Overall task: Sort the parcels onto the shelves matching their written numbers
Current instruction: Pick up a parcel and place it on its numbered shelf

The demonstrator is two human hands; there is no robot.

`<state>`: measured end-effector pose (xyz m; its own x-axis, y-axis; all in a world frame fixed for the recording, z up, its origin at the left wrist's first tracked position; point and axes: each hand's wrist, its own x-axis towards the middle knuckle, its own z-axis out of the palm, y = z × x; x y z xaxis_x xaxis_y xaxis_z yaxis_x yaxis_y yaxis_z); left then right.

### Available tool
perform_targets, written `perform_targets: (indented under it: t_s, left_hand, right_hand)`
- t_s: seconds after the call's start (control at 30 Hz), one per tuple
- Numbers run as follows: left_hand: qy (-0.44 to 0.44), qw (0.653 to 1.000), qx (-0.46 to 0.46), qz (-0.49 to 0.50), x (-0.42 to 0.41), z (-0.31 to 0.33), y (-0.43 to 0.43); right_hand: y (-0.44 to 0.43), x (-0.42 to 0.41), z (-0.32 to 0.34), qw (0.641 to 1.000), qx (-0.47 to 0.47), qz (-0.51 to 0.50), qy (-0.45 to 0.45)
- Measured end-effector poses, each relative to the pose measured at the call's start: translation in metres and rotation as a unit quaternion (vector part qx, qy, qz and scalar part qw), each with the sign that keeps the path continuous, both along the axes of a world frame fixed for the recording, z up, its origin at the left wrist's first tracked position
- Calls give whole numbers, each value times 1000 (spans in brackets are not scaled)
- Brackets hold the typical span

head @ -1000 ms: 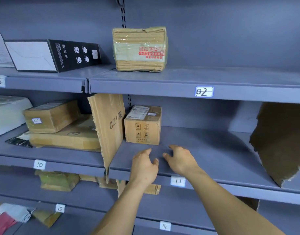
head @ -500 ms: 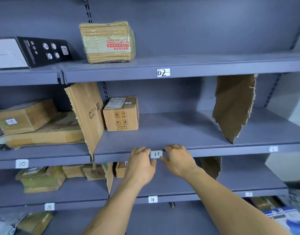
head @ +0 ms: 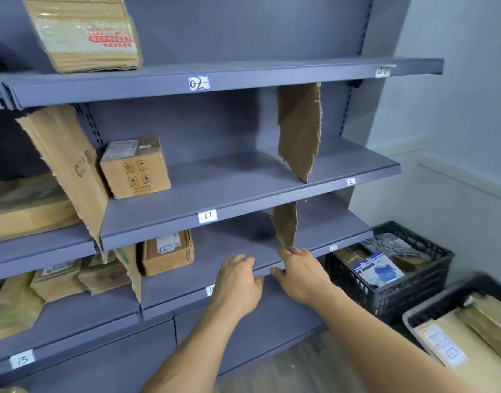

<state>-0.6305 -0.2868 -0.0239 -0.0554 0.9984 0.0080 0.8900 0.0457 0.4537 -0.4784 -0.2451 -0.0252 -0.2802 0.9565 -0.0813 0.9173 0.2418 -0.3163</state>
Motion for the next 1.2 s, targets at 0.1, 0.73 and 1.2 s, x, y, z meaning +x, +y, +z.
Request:
perform_targets:
  t_s: [0.1,0.73,1.2]
  left_hand:
    - [-5,999,-9,-45,35,-5,-2]
    - [0,954,-75,-290,337,-40,14]
    - [50,913,-151,-377,496,-66,23]
  right_hand:
    - [-16,39,-7,999,-7,-47,0]
    - [-82,336,-40,947,-67,-313,37]
    - [-108,482,-90,886,-148,-432,84]
